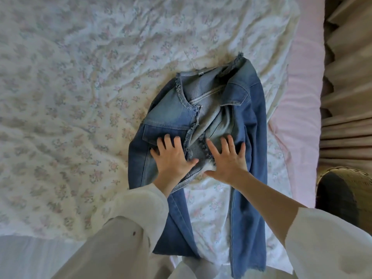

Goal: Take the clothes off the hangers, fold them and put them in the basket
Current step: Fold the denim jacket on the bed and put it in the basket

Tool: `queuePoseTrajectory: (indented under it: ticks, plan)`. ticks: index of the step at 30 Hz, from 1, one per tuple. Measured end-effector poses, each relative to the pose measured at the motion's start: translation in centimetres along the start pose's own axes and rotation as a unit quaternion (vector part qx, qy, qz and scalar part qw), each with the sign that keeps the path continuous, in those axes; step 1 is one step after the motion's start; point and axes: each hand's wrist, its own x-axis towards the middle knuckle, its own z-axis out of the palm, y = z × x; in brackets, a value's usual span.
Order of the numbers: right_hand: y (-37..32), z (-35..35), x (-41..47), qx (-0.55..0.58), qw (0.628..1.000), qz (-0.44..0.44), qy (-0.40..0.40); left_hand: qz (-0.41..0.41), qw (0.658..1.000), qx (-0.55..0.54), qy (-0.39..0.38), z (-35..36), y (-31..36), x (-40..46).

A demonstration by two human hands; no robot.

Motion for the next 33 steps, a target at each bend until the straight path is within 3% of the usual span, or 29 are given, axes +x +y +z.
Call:
queuePoseTrajectory:
  ticks: [4,7,9,12,14,16,19,20,21,23,25,26,27,28,31,32,33]
  plan:
    - [0.7,0.4,-0.3,-0.014,0.999,0.031,0.007,-0.016,0.998,-0.032,0.051,-1.2,0.5,1.0]
    - [1.4,0.0,-0.3,0.124,0.98,0.061,0.145,0.005,0.974,-0.214,0.071,-2.0,0.2,1.5]
    - [1.5,-0.6,-0.1,0.162,0.968,0.06,0.183,0.0,0.94,-0.339,0.046,-2.8,0.3,1.6]
    - [1.2,-0.8,-0.1,0.096,0.992,0.045,0.061,-0.03,0.879,-0.475,0.024,-4.3,0.7,1.6]
    - [1.1,-0.1,-0.4,0.034,0.999,0.039,0.013,-0.058,0.836,-0.541,0.074,-5.5,0.9,1.6]
    - [1.6,0.6,-0.5,0.009,0.999,0.038,0.02,-0.083,0.795,-0.58,0.154,-6.9,1.3,1.7]
    - [2.0,0.3,-0.7,0.115,0.987,0.054,0.097,-0.059,0.758,-0.616,0.206,-8.9,1.7,1.9]
    - [2.1,-0.3,-0.8,0.218,0.962,0.089,0.14,-0.038,0.766,-0.614,0.187,-9.1,1.7,2.1]
    - [2.1,-1.3,-1.1,0.341,0.912,0.137,0.184,-0.014,0.797,-0.582,0.161,-9.1,1.8,2.3]
    - [2.2,-3.8,-1.7,0.569,0.754,0.197,0.262,0.023,0.892,-0.437,0.113,-8.2,1.9,2.3]
    - [2.6,-5.2,-1.8,0.672,0.634,0.223,0.313,0.029,0.946,-0.316,0.073,-6.5,1.9,1.9]
    - [2.9,-5.3,-1.9,0.702,0.595,0.217,0.325,0.032,0.956,-0.283,0.067,-5.7,2.0,1.5]
    - [2.9,-5.5,-2.2,0.719,0.583,0.189,0.327,0.038,0.962,-0.259,0.075,-5.2,2.0,0.8]
    - [2.9,-5.4,-2.5,0.704,0.617,0.139,0.324,0.05,0.967,-0.23,0.093,-4.5,2.0,0.2]
    - [2.6,-3.3,-3.2,0.481,0.854,-0.061,0.188,0.118,0.979,-0.127,0.111,-2.5,2.2,-2.1]
    - [2.4,-2.3,-3.1,0.406,0.896,-0.093,0.154,0.134,0.98,-0.104,0.103,-1.7,2.1,-2.7]
    - [2.1,-1.4,-3.2,0.377,0.91,-0.093,0.142,0.135,0.982,-0.091,0.094,-0.9,2.0,-3.3]
